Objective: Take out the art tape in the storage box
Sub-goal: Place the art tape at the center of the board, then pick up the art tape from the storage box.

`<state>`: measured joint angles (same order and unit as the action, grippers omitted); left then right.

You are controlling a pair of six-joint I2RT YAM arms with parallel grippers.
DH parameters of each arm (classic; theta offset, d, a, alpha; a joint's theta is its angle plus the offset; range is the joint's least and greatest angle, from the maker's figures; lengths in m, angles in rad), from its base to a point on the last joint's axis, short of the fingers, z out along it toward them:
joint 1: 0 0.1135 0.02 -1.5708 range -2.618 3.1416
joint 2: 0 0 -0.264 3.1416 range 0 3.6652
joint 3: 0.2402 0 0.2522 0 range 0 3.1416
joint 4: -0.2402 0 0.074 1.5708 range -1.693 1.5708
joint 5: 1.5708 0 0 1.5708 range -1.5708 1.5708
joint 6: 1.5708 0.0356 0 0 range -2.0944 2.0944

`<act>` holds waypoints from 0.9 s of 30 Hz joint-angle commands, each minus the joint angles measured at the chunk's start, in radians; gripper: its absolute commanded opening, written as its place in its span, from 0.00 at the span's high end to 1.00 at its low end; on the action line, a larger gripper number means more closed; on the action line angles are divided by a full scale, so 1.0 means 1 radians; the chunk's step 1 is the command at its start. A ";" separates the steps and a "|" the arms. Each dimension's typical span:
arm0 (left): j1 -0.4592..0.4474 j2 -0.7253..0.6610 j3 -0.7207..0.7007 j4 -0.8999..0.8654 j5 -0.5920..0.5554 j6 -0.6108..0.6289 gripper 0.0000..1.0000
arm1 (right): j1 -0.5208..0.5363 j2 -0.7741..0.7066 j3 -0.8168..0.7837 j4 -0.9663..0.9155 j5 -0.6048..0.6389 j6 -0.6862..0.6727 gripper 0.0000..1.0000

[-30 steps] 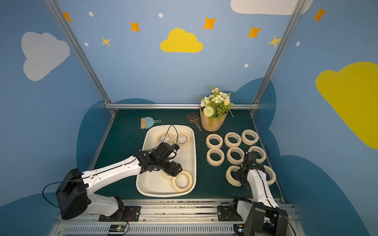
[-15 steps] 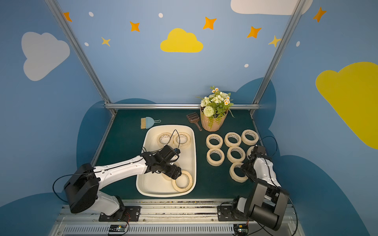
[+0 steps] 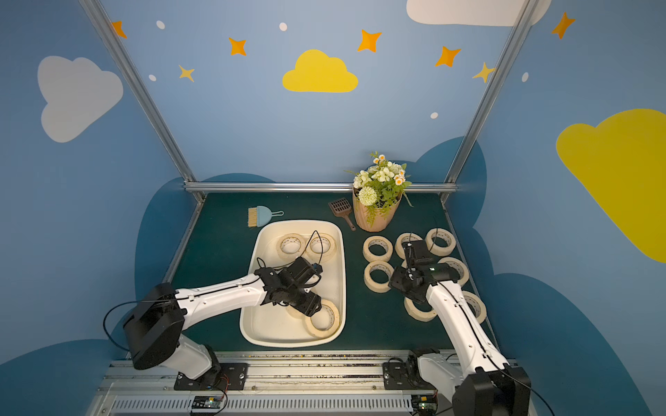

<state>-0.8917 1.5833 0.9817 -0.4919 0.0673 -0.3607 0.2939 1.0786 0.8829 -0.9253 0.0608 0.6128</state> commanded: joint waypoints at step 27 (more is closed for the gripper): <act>0.012 -0.118 0.212 -0.210 -0.214 0.034 0.84 | 0.617 0.443 0.388 0.099 -0.116 0.125 0.42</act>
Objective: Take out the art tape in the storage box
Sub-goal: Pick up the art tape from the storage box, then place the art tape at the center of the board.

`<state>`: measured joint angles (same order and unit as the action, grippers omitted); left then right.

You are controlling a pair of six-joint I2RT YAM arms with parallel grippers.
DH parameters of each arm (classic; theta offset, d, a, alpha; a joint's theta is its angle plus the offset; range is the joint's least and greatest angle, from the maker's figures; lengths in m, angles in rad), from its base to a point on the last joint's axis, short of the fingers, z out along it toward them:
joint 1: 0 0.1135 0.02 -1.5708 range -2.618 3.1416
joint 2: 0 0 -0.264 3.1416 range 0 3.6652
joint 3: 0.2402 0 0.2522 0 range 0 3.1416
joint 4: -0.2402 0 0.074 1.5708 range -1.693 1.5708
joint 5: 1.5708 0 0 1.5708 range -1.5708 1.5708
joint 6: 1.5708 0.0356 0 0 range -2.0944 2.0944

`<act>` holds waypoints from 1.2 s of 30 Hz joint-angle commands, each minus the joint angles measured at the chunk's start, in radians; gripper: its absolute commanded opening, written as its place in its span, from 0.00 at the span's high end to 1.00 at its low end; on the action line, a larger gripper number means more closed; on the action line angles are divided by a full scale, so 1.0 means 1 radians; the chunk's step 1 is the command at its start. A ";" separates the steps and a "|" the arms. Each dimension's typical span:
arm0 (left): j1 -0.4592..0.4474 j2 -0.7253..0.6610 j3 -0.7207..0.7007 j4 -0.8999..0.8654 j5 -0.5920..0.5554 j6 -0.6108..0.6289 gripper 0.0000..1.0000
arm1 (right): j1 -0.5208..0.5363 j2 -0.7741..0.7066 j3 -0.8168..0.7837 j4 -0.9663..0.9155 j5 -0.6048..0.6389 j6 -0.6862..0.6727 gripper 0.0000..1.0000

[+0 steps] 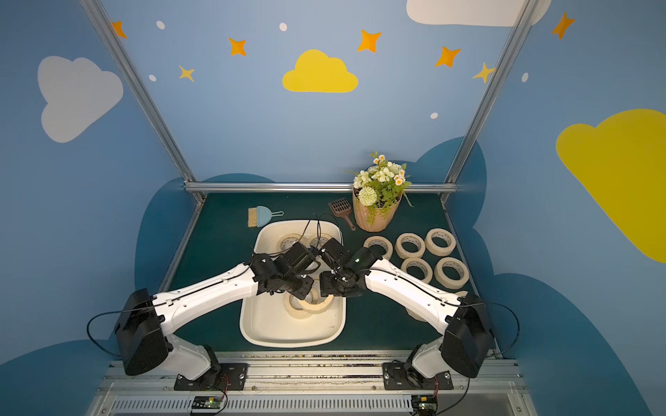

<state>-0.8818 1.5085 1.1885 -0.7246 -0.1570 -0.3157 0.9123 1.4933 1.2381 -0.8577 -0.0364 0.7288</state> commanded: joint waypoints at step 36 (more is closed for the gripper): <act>0.231 -0.065 -0.395 0.294 0.153 -0.085 0.09 | -0.416 -0.369 -0.537 -0.092 0.242 0.156 1.00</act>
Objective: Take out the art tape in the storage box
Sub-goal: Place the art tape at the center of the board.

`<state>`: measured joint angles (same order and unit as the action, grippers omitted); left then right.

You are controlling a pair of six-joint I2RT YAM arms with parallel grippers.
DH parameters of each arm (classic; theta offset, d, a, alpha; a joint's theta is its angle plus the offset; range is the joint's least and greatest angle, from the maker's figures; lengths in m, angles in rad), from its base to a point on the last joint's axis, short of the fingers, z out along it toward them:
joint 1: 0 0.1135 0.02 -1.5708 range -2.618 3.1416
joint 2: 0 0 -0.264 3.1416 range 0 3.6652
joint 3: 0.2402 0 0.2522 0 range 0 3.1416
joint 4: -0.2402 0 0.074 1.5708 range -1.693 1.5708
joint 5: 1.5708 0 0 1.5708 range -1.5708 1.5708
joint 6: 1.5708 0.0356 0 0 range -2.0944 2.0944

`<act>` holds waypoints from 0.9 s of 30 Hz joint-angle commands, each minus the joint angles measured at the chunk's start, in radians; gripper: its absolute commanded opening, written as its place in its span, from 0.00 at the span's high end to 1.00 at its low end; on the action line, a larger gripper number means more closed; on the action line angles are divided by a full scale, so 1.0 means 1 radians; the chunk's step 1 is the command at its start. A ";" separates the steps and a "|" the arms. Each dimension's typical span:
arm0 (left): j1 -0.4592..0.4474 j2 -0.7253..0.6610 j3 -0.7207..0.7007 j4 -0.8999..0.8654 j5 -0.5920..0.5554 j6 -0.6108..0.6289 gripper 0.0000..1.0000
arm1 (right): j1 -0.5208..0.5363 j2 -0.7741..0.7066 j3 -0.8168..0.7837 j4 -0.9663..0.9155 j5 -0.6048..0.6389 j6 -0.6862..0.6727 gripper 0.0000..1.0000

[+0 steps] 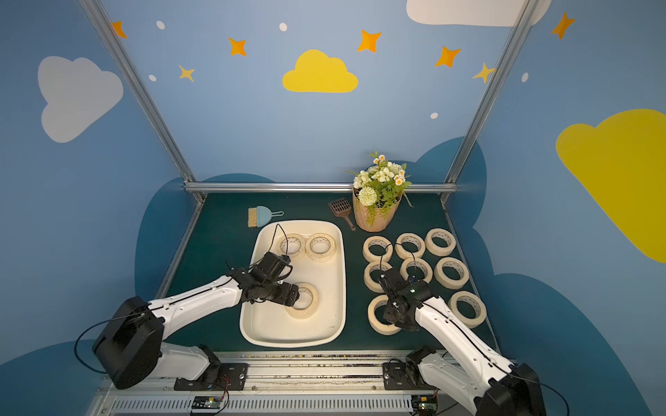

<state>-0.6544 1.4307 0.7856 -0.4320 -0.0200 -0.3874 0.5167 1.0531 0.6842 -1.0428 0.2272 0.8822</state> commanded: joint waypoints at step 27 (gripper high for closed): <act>0.096 -0.052 -0.041 0.012 -0.073 -0.018 0.01 | 0.085 0.362 0.419 0.006 -0.042 -0.211 0.32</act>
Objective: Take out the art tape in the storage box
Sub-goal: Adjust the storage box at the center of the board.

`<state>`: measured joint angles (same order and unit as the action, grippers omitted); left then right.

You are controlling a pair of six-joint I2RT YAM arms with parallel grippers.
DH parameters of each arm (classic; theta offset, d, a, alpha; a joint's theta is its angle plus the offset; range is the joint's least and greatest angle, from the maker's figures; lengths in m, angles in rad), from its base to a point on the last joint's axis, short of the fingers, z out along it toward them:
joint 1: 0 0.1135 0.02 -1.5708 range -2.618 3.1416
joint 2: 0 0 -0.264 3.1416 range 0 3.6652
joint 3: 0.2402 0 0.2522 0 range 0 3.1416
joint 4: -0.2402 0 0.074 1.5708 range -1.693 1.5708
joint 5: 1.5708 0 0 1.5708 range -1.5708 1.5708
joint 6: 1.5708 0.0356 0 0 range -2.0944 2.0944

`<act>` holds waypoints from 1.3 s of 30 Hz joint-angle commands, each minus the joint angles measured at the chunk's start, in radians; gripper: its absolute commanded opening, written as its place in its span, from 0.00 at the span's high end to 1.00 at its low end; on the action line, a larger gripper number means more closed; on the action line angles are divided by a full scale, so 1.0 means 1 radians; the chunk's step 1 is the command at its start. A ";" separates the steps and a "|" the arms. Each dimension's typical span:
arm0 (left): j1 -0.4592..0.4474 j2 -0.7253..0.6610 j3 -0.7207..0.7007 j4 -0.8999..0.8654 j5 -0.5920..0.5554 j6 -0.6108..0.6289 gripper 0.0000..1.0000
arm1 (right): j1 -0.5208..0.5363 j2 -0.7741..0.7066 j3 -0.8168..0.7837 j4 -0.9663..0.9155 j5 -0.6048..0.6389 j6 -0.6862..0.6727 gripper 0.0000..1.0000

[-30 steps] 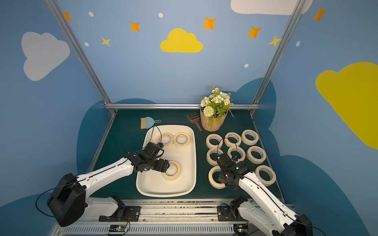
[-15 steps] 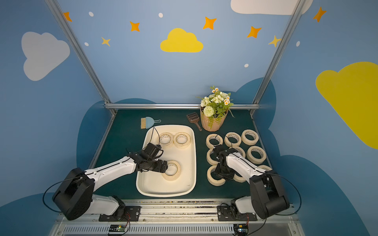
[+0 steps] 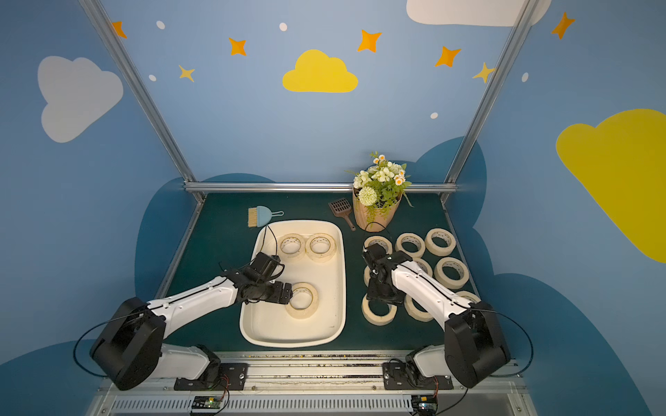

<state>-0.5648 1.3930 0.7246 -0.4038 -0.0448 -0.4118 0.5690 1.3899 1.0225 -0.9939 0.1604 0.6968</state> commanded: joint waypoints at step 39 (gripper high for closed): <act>0.136 -0.015 -0.036 -0.005 0.137 -0.005 0.36 | 0.222 0.180 0.429 -0.077 -0.032 -0.221 0.34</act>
<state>-0.4198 1.3590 0.6998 -0.4118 0.0475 -0.4194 0.7792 1.5620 1.4387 -1.0225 0.1699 0.4896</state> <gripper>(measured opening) 0.660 0.660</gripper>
